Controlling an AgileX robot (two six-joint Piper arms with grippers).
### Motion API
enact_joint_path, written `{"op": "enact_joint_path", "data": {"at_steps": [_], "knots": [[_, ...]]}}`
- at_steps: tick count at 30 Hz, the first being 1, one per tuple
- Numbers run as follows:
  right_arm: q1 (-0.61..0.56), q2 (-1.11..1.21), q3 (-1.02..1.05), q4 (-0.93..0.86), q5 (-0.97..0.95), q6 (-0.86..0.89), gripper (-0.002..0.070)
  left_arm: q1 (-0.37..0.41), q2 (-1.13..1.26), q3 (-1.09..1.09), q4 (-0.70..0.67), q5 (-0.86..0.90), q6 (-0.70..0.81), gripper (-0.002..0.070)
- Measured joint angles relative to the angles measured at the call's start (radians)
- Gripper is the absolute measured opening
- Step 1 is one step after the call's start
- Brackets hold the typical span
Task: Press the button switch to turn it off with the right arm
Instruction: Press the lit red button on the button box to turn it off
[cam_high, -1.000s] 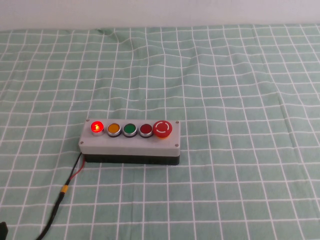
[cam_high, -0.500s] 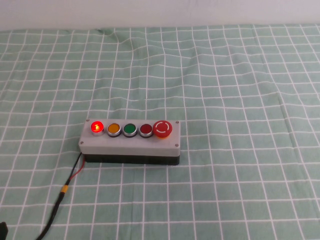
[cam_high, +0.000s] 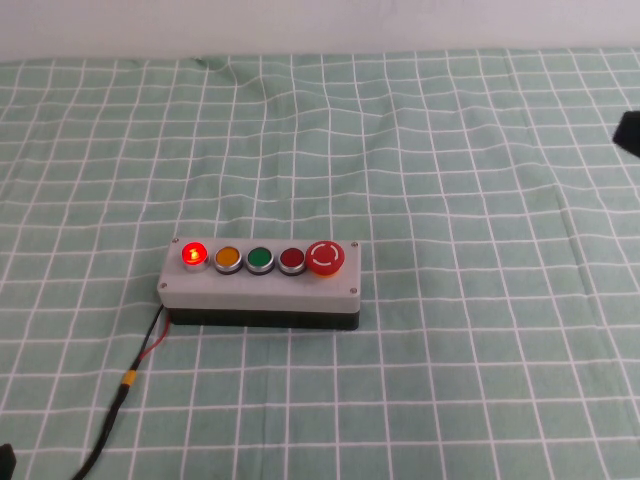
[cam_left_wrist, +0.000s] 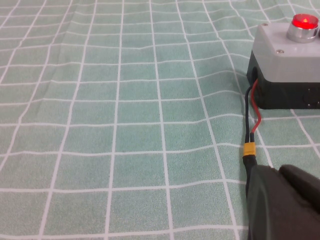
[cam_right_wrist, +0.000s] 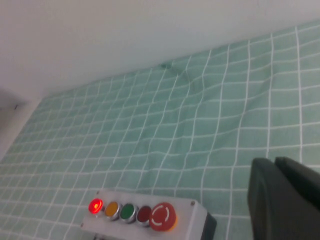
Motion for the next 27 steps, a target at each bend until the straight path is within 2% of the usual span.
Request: {"op": "enact_joint_path", "data": {"at_steps": [5, 12, 16, 27], "knots": [[0.005, 0.195, -0.060, 0.117, 0.138, -0.175, -0.0015, 0.000, 0.000, 0.000, 0.000, 0.000, 0.000, -0.0003], [0.139, 0.426, -0.273, 0.073, 0.201, -0.212, -0.0013, 0.000, 0.000, 0.000, 0.000, 0.000, 0.000, -0.0003], [0.283, 0.533, -0.411, -0.065, 0.180, -0.147, -0.0012, 0.000, 0.000, 0.000, 0.000, 0.000, 0.000, -0.0003], [0.581, 0.856, -0.852, -0.624, 0.201, 0.282, -0.0012, 0.000, 0.000, 0.000, 0.000, 0.000, 0.000, -0.0003]]}}
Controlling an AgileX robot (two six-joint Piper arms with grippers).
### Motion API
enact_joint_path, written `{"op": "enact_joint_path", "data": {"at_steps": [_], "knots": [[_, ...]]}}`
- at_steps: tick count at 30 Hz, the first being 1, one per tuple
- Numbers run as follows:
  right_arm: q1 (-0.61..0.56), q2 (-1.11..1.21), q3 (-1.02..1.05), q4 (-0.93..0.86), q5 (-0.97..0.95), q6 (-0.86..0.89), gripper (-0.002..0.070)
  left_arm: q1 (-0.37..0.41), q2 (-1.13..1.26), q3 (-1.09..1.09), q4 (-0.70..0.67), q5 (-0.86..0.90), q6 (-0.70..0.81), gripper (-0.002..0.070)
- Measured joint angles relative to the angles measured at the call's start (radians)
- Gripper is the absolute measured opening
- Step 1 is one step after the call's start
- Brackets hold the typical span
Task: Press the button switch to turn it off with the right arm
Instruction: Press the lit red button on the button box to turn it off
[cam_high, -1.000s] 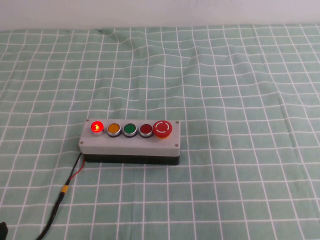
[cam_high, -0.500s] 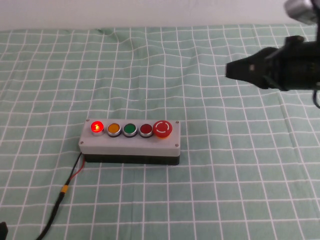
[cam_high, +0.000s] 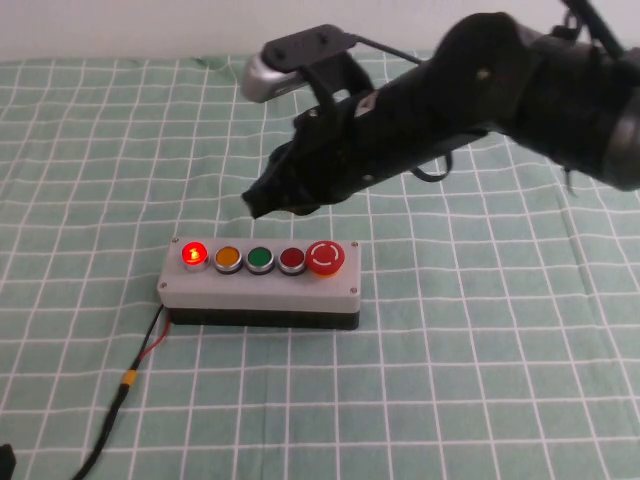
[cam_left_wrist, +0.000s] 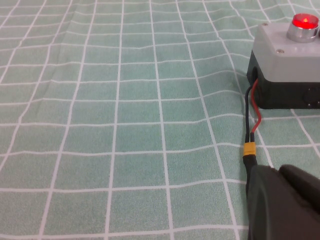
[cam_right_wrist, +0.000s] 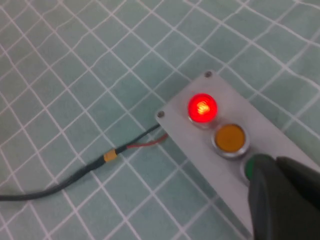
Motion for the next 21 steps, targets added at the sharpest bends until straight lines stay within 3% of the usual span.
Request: {"op": "enact_joint_path", "data": {"at_steps": [11, 21], "knots": [[0.094, 0.290, -0.391, -0.068, 0.071, 0.073, -0.0012, 0.000, 0.000, 0.000, 0.000, 0.000, 0.000, -0.0003], [0.096, 0.462, -0.449, -0.082, 0.050, 0.091, -0.0012, 0.000, 0.000, 0.000, 0.000, 0.000, 0.000, -0.0003]]}}
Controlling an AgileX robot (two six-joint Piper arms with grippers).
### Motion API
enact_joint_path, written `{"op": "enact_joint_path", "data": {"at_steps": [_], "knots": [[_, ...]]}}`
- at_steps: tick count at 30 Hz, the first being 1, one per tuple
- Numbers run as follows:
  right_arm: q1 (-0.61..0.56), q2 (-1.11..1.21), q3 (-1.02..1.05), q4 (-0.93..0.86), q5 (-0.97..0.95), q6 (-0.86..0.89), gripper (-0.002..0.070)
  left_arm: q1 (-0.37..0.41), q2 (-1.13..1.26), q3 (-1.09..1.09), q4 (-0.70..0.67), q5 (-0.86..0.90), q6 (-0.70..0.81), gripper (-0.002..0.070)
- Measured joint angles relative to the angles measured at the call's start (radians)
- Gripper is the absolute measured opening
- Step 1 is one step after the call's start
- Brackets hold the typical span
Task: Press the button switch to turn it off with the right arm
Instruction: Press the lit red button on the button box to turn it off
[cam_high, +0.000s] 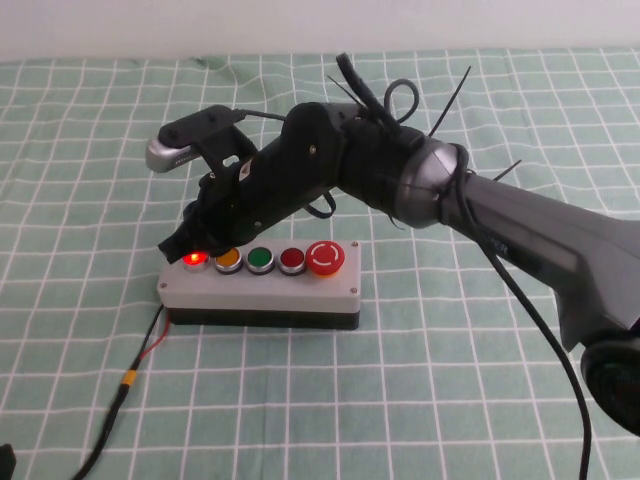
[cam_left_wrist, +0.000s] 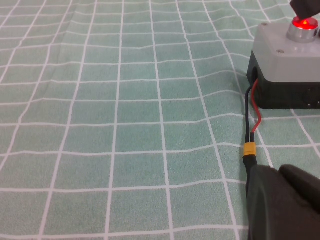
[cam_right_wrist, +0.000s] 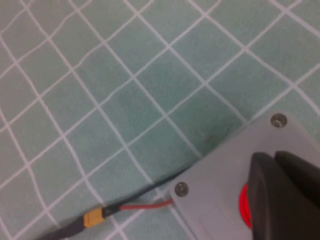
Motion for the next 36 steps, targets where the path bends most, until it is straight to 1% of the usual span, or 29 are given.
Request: {"op": "enact_joint_path", "data": {"at_steps": [5, 10, 19, 22, 25, 28, 36], "knots": [[0.000, -0.012, -0.011, -0.064, 0.011, 0.085, -0.0012, 0.000, 0.000, 0.000, 0.000, 0.000, 0.000, -0.0003], [-0.014, -0.093, -0.021, -0.156, 0.060, 0.101, -0.0012, 0.000, 0.000, 0.000, 0.000, 0.000, 0.000, -0.0003], [-0.045, -0.434, -0.035, -0.263, 0.133, 0.105, -0.0012, 0.000, 0.000, 0.000, 0.000, 0.000, 0.000, -0.0003], [-0.047, -0.547, 0.003, -0.316, 0.146, 0.114, -0.0012, 0.000, 0.000, 0.000, 0.000, 0.000, 0.000, -0.0003], [-0.047, -0.658, 0.096, -0.374, 0.142, 0.164, -0.0012, 0.000, 0.000, 0.000, 0.000, 0.000, 0.000, -0.0003], [-0.047, -0.778, 0.240, -0.433, 0.118, 0.225, -0.0012, 0.000, 0.000, 0.000, 0.000, 0.000, 0.000, -0.0003], [-0.049, -1.151, 0.798, -0.451, -0.032, 0.339, -0.0012, 0.000, 0.000, 0.000, 0.000, 0.000, 0.000, -0.0003]]}}
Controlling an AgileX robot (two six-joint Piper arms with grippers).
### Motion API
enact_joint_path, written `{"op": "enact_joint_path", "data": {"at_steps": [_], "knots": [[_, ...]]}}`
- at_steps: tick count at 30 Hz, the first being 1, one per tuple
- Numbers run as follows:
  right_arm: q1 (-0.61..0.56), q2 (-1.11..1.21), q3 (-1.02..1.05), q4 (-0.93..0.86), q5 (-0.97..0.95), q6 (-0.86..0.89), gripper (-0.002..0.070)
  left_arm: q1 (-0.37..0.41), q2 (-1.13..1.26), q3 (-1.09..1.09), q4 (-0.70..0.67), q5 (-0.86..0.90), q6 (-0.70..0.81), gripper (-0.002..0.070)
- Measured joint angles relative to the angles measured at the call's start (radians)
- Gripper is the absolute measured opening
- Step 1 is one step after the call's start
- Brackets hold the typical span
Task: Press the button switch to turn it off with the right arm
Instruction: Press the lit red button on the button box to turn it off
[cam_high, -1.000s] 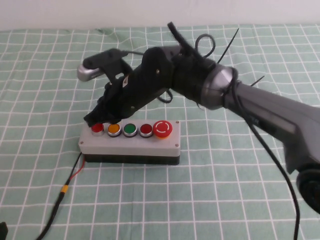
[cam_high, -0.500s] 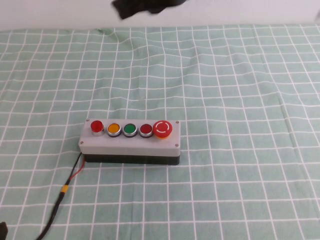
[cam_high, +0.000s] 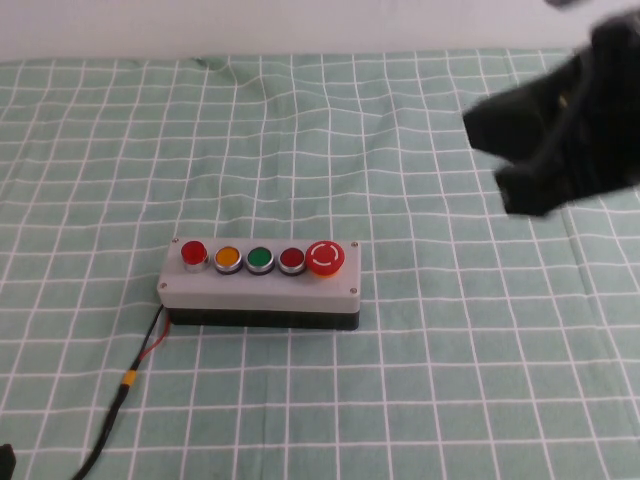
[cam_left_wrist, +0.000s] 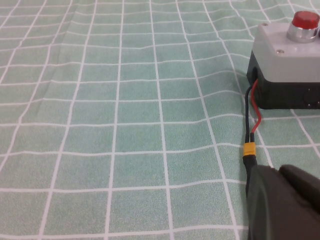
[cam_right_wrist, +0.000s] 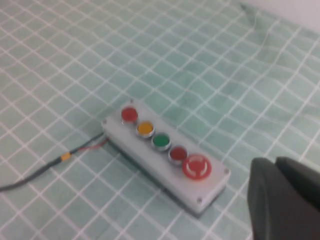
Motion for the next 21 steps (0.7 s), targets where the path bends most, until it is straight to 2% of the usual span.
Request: {"op": "enact_joint_path", "data": {"at_steps": [5, 9, 15, 21], "knots": [[0.000, -0.238, 0.288, 0.005, -0.095, 0.020, -0.0012, 0.000, 0.000, 0.000, 0.000, 0.000, 0.000, -0.0003], [0.000, -0.400, 0.430, 0.005, -0.106, 0.022, -0.0012, 0.000, 0.000, 0.000, 0.000, 0.000, 0.000, -0.0003], [0.000, -0.565, 0.491, 0.040, -0.007, 0.023, -0.0015, 0.000, 0.000, 0.000, 0.000, 0.000, 0.000, -0.0003], [0.000, -0.600, 0.494, 0.044, 0.092, 0.023, -0.0015, 0.000, 0.000, 0.000, 0.000, 0.000, 0.000, -0.0003]]}}
